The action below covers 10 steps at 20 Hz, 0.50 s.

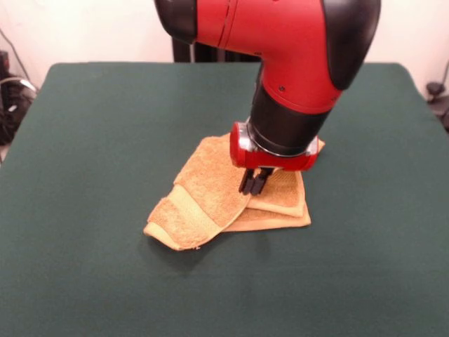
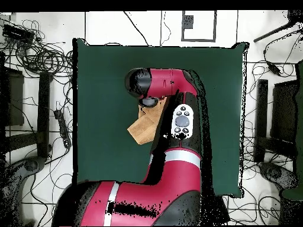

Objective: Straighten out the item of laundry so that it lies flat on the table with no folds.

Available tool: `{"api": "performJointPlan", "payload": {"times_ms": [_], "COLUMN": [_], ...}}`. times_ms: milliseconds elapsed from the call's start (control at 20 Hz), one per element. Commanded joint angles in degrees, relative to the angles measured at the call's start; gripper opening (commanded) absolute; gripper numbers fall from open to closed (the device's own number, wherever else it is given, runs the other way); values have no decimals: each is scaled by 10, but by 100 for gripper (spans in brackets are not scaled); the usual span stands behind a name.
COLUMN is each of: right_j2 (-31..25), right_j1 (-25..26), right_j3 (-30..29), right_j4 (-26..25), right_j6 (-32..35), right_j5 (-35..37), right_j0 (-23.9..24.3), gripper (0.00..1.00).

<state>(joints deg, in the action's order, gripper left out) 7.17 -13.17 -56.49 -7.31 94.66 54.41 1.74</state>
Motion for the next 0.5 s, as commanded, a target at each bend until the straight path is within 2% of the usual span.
{"api": "performJointPlan", "payload": {"times_ms": [50, 300, 500], "right_j2": [-60, -67, -72], "right_j1": [9, -47, -62], "right_j3": [-12, 26, 64], "right_j4": [14, 41, 56], "right_j6": [29, 16, 16], "right_j5": [49, 146, 219], "right_j0": [-12, -8, -4], "gripper": [0, 0, 0]}}
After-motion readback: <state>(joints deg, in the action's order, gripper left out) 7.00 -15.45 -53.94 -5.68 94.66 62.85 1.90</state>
